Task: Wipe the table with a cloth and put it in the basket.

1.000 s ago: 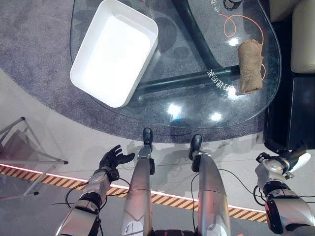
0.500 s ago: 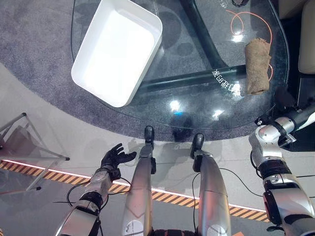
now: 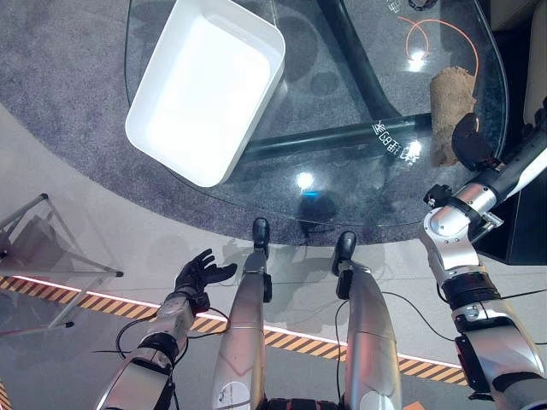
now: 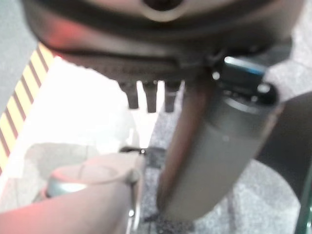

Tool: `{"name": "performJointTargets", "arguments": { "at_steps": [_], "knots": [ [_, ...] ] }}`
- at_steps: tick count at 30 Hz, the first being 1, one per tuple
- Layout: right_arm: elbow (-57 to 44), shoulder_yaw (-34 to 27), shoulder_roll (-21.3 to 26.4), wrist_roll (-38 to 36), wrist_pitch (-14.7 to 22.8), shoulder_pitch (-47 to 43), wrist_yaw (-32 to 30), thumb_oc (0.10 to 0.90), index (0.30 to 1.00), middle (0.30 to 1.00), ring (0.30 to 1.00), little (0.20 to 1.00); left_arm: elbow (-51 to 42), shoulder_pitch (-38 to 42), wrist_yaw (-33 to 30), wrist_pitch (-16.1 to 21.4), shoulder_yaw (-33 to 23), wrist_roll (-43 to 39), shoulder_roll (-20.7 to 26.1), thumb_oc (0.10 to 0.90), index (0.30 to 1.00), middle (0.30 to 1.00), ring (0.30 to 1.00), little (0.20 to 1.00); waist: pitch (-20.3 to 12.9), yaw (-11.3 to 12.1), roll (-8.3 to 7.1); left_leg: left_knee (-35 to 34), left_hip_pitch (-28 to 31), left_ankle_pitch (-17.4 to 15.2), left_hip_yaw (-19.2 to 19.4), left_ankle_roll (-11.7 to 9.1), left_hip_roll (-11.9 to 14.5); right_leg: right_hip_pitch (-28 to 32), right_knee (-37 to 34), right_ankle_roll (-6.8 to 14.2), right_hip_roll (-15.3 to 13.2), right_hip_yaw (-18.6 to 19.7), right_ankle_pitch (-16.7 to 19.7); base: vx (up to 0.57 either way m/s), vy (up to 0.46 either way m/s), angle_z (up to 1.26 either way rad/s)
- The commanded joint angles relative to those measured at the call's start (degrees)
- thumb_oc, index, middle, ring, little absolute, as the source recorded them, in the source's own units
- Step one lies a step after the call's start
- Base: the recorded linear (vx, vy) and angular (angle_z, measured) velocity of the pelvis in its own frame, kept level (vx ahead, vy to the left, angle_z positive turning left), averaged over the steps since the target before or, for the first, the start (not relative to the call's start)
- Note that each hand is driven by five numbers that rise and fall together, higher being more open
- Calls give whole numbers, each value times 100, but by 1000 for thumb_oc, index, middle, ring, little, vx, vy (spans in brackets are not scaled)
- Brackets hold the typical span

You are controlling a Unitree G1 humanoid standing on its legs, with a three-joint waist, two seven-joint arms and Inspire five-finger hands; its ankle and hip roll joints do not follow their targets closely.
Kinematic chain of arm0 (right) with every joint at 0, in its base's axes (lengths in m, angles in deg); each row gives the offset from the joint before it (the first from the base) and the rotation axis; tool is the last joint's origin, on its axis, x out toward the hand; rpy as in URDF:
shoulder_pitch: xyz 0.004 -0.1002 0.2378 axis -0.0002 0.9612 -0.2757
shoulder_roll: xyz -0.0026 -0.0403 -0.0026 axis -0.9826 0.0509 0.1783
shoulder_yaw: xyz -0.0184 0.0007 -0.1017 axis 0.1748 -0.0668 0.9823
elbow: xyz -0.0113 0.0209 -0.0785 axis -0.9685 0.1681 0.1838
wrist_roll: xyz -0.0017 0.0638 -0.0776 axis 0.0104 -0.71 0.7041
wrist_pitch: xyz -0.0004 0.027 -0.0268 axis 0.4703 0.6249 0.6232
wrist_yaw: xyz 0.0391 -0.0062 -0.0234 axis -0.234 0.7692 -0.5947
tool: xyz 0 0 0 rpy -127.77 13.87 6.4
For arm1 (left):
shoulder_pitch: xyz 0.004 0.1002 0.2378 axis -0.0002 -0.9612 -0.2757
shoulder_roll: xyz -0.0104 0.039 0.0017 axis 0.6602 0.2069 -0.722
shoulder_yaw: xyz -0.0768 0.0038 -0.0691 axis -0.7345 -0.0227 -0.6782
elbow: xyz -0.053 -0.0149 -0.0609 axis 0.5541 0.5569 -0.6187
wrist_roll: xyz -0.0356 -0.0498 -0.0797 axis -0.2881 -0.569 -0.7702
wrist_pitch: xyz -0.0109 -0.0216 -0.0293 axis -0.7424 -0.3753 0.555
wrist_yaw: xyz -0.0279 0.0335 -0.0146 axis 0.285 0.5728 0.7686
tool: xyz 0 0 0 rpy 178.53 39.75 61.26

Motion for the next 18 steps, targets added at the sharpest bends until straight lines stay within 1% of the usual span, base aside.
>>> {"name": "performJointTargets", "arguments": {
  "at_steps": [1, 3, 7, 10, 11, 12, 13, 15, 16, 18],
  "knots": [
    [-271, 24, 503, 52, 112, -251, 18, 800, 900, 900, 900, 900, 93, -456, -82, 119, -80, -9, 30, 800, 900, 900, 900, 900, -110, -59, 64, 732, 55, -465, 72, 187, -334, 327, -767, 76, 259, 64, 588, 0, 0, 0],
    [-136, 90, 523, -33, -3, -359, 62, 800, 900, 900, 900, 900, 83, -438, -76, 97, -51, -6, 30, 800, 900, 900, 900, 900, -110, -42, 84, 725, 61, -455, 73, 185, -340, 326, -757, 69, 256, 58, 585, 0, 0, 0],
    [169, 176, 522, -259, -47, -510, 166, 800, 900, 900, 900, 900, 106, -414, -59, 84, -21, 18, 14, 800, 900, 900, 900, 900, -110, -10, 113, 704, 81, -450, 87, 187, -348, 334, -751, 56, 252, 36, 574, 0, 0, 0],
    [436, 259, 528, -432, -152, -645, 326, 800, 900, 900, 900, 900, 104, -389, -85, 55, 29, 22, 6, 800, 900, 900, 900, 900, -110, 19, 128, 683, 103, -439, 90, 190, -350, 350, -746, 49, 252, 11, 569, 0, 0, 0],
    [520, 303, 512, -460, -240, -702, 382, 800, 900, 900, 900, 900, 109, -375, -88, 54, 50, 31, -2, 800, 900, 900, 900, 900, -110, 31, 135, 673, 119, -434, 92, 190, -359, 362, -750, 46, 254, 2, 571, 0, 0, 0],
    [520, 303, 512, -460, -240, -702, 382, 800, 900, 900, 900, 900, 109, -375, -88, 54, 50, 31, -2, 800, 900, 900, 900, 900, -110, 31, 135, 673, 119, -434, 92, 190, -359, 362, -750, 46, 254, 2, 571, 0, 0, 0],
    [641, 368, 524, -570, -341, -764, 525, 800, 900, 900, 900, 900, 95, -357, -75, 24, 55, 37, 8, 800, 900, 900, 900, 900, -110, 43, 147, 655, 138, -429, 97, 190, -365, 367, -749, 45, 251, -6, 574, 0, 0, 0],
    [806, 444, 522, -679, -429, -854, 668, 800, 900, 900, 900, 900, 95, -337, -71, 17, 79, 48, 2, 800, 900, 900, 900, 900, -110, 63, 160, 639, 143, -421, 98, 191, -367, 363, -748, 44, 243, -18, 575, 0, 0, 0],
    [940, 502, 536, -868, -557, -912, 957, 800, 900, 900, 900, 900, 91, -329, -57, 6, 86, 76, 11, 800, 900, 900, 900, 900, -110, 82, 166, 625, 149, -413, 97, 191, -372, 360, -745, 44, 240, -30, 580, 0, 0, 0],
    [1075, 603, 530, -989, -730, -1001, 1144, 800, 900, 900, 900, 900, 79, -315, -54, -18, 102, 99, 20, 800, 900, 900, 900, 900, -110, 111, 170, 626, 143, -407, 100, 193, -375, 351, -735, 39, 238, -49, 582, 0, 0, 0]
  ]
}}
